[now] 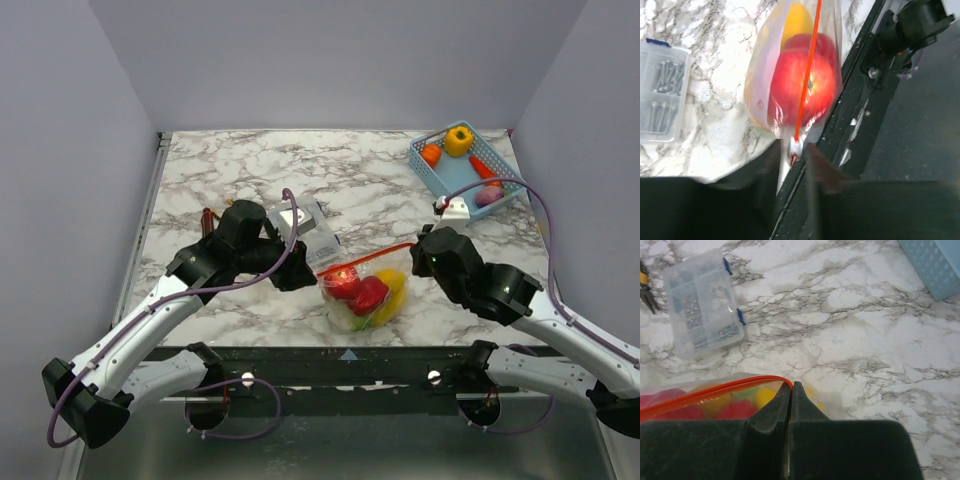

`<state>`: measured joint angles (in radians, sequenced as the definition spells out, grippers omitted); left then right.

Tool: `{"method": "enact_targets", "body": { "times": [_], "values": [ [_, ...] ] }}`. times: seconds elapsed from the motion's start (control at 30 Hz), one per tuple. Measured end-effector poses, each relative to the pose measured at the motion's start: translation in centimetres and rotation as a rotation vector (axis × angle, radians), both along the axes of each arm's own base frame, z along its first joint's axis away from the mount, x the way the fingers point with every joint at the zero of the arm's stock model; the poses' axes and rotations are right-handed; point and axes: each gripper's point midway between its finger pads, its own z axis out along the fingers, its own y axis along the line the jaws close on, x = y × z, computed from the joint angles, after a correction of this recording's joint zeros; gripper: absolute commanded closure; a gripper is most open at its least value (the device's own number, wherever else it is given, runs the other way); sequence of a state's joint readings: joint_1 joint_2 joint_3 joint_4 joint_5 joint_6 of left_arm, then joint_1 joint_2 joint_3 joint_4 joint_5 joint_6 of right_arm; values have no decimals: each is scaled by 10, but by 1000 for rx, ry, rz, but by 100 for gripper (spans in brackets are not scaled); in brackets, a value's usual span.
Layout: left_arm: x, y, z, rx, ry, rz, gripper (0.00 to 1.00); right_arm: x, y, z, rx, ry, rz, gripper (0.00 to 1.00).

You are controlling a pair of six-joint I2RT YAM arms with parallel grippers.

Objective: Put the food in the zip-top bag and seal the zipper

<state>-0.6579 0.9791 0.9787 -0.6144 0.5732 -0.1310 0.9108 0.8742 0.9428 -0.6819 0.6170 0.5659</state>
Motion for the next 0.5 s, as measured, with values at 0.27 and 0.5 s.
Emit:
{"method": "enact_targets", "body": {
  "times": [0.27,0.5],
  "values": [
    [18,4,16,4,-23,115,26,13,-19,-14,-109,3,-111,100],
    [54,12,70,-86,-224,291,23,42,-50,-53,-237,110,-282,100]
  ]
}}
